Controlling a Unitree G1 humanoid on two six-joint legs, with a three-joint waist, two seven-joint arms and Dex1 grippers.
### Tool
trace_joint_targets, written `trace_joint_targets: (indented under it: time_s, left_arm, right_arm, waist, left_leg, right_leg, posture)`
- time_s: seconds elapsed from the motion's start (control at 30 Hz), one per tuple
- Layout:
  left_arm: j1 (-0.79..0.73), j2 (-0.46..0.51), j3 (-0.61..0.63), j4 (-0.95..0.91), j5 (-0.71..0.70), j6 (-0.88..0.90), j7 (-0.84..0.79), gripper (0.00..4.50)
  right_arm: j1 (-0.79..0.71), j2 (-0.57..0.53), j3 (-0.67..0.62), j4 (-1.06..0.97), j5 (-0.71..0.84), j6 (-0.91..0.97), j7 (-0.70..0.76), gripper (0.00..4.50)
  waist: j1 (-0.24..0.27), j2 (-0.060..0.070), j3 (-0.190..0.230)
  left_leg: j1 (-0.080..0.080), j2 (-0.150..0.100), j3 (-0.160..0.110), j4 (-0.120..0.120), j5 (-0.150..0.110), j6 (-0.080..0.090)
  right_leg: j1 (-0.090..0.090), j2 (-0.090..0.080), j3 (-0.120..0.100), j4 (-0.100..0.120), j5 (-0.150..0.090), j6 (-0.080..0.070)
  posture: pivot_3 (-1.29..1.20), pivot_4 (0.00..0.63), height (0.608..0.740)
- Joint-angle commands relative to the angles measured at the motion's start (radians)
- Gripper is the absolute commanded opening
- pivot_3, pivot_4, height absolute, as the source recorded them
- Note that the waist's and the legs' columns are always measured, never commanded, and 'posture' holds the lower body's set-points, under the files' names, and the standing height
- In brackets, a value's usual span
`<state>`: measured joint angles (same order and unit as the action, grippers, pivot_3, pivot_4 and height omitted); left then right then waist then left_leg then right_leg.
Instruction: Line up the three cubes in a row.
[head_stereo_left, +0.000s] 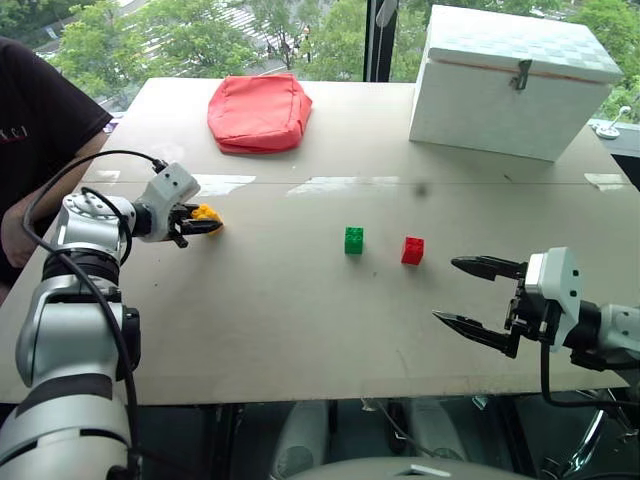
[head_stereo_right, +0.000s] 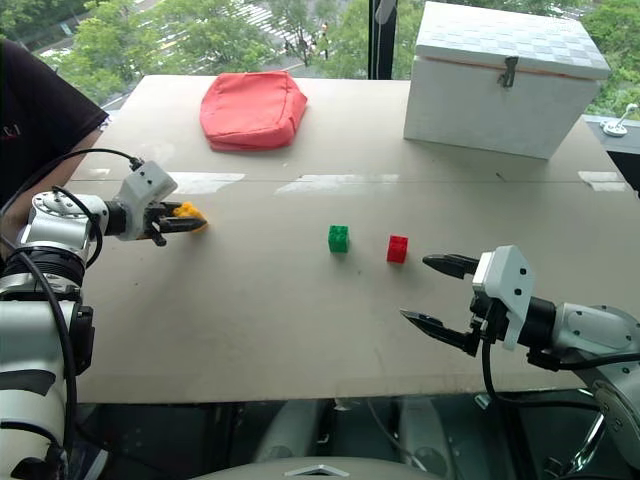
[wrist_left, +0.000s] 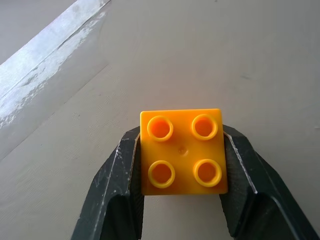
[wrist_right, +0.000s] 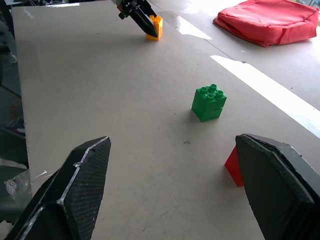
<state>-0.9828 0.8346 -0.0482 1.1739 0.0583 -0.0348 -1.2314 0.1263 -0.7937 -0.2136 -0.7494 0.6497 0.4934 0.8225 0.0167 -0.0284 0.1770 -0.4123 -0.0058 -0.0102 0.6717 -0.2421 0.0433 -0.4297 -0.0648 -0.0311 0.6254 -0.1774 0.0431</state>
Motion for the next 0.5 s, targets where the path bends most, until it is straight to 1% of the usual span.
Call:
trace_joint_targets:
  time_s: [0.03,0.13,0.27,0.37,0.5]
  left_arm:
    - [-0.027,-0.03,0.015,-0.096,-0.06,-0.064,-0.153,1.73]
    - [-0.024,-0.11,-0.035,-0.172,-0.058,-0.087,-0.259,1.73]
    - [-0.061,-0.197,-0.086,-0.144,-0.022,-0.164,-0.301,1.73]
    - [-0.09,-0.231,-0.121,-0.092,0.009,-0.235,-0.314,1.73]
    - [-0.121,-0.25,-0.148,-0.039,0.04,-0.307,-0.323,1.73]
  right_arm:
    - [0.005,-0.007,-0.046,-0.04,0.011,-0.022,-0.001,4.11]
    - [0.014,-0.005,-0.052,-0.041,0.013,-0.023,0.0,4.11]
    - [0.009,-0.005,-0.054,-0.038,0.015,-0.023,0.004,4.11]
    - [0.005,-0.01,-0.057,-0.036,0.016,-0.021,0.007,4.11]
    - [0.017,-0.014,-0.065,-0.051,0.015,-0.017,0.004,4.11]
  waist:
    - [0.003,0.0,0.0]
    - [0.006,0.0,0.0]
    - [0.0,0.0,0.0]
    - [-0.008,0.0,0.0]
    - [-0.006,0.0,0.0]
  left_leg:
    - [-0.001,0.0,0.0,0.001,0.0,0.0]
    - [-0.001,-0.001,0.0,0.001,0.0,0.0]
    - [-0.001,-0.001,0.0,0.002,0.0,0.0]
    - [0.0,-0.001,0.001,0.002,0.0,0.0]
    - [0.0,0.0,0.001,0.001,0.0,0.0]
  right_leg:
    - [0.0,0.0,0.0,0.0,0.0,0.0]
    - [0.0,-0.001,0.0,0.0,0.0,0.0]
    - [0.0,-0.001,0.0,0.0,0.0,0.0]
    - [0.0,0.001,0.001,0.0,0.0,0.0]
    - [0.0,0.002,0.001,0.001,0.0,0.0]
  posture:
    - [0.0,0.15,0.74]
    - [0.0,0.15,0.74]
    - [0.0,0.15,0.74]
    - [0.0,0.15,0.74]
    - [0.0,0.15,0.74]
